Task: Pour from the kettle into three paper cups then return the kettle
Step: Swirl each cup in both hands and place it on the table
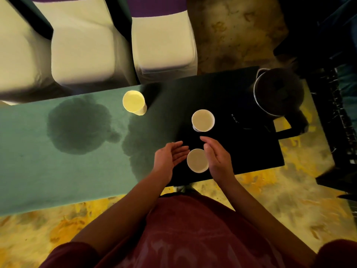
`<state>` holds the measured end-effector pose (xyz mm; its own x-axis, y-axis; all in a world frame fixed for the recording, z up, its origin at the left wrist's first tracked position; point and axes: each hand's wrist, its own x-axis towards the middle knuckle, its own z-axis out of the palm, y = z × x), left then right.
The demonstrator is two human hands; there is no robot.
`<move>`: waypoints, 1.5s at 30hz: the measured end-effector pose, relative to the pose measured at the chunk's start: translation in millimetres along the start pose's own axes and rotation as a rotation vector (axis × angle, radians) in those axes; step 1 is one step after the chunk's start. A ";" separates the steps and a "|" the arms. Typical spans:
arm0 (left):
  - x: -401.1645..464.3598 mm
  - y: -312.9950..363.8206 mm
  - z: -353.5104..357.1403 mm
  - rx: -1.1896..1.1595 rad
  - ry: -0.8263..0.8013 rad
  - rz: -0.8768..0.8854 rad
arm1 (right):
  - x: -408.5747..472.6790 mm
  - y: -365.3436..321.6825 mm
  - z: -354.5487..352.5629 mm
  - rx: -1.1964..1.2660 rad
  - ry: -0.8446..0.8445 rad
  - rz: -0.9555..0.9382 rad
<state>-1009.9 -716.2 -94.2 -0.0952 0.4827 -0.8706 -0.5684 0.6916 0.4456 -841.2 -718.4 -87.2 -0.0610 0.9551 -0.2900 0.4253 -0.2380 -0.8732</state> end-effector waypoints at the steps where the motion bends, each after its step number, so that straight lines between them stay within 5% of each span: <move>1: -0.1 -1.9 0.3 0.022 0.018 0.005 | 0.0 5.5 2.2 -0.009 -0.031 0.013; 10: -0.1 -12.4 -3.5 0.099 0.109 -0.012 | -7.0 44.6 12.5 -0.040 -0.170 0.092; 23: 3.1 -30.7 2.2 0.251 0.090 -0.132 | 6.8 32.1 3.2 -0.102 -0.159 0.055; 32: -1.7 -20.6 32.8 -0.036 -0.014 -0.143 | 4.8 -6.3 -12.8 -0.049 -0.132 0.009; 37: -1.1 -19.7 46.4 0.005 -0.089 -0.123 | 2.7 -27.6 -17.9 -0.004 -0.117 -0.013; 45: -14.7 -6.3 45.7 -0.226 -0.260 -0.093 | -5.4 -54.5 -9.4 0.256 -0.025 -0.007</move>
<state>-967.5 -703.2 -74.7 0.1596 0.5641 -0.8101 -0.7343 0.6163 0.2845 -855.6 -708.9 -34.3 -0.0872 0.9529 -0.2904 0.1825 -0.2713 -0.9451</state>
